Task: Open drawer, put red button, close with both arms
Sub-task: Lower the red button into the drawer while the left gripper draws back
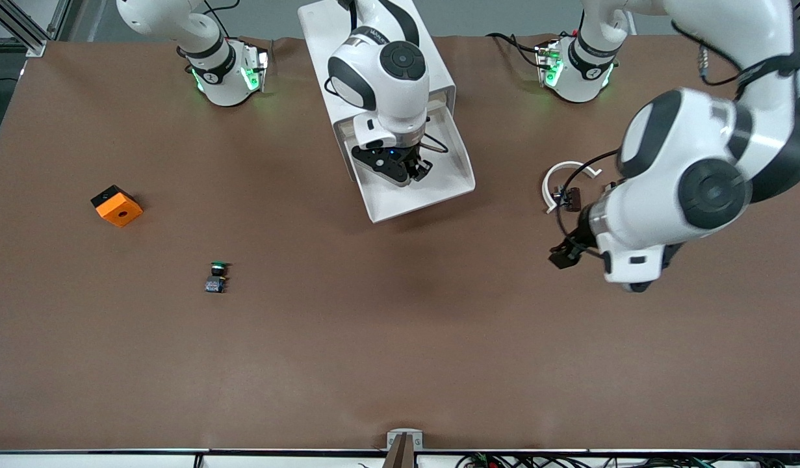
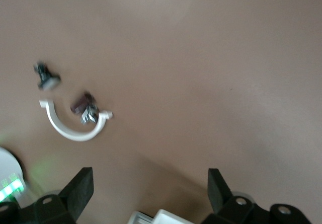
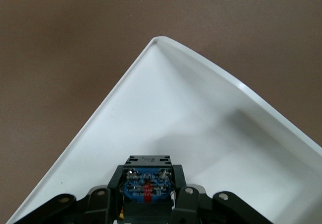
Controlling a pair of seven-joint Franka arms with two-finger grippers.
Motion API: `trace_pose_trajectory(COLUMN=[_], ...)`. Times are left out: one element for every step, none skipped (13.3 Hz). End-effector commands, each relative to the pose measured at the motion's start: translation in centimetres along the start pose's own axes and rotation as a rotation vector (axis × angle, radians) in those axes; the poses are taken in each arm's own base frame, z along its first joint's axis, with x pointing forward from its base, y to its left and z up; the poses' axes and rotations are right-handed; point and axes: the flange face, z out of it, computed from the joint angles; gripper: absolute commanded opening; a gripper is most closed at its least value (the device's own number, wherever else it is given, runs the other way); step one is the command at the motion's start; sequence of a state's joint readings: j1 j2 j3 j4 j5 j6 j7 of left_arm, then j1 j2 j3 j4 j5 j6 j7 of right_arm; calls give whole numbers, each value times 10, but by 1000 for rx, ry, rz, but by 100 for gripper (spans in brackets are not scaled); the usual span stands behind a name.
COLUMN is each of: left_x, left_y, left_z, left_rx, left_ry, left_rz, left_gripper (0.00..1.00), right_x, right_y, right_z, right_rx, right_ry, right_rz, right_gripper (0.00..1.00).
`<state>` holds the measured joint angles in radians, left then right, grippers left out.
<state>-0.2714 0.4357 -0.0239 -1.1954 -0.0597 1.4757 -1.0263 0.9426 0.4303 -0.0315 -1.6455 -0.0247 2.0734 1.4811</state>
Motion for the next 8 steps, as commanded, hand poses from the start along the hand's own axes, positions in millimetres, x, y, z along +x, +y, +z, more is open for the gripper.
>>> trace_pose_trajectory(left_x=[20,29,32,35,35,35,31,24], left_y=[-39,-49,-54,-58,-61,-61,-56,-48], left_z=[-36,-42,-46,-49,-53,-55,-55,-58], left_rx=[-36,-41,-41,-31,-17,-12,-27,-45], left_ry=[43,52,60,78,107,119,127,148], left_rz=[152,196,218,225,237,249,264,287], left_gripper=[100,100,100,100,100,100,100,100], right_x=[-4,-7,-7,-7,-4,-2,3,9], right_y=[-3,-3,-3,-4,-4,-4,-4,-6], right_z=[-2,-2,-3,-4,-6,-7,-10,-16], right_rx=[-1,-2,0,1,4,5,9,21], right_ry=[21,22,23,23,22,22,24,26], right_rz=[-7,-3,-3,-4,-2,-3,-2,0], right_gripper=[91,100,100,100,100,100,100,100])
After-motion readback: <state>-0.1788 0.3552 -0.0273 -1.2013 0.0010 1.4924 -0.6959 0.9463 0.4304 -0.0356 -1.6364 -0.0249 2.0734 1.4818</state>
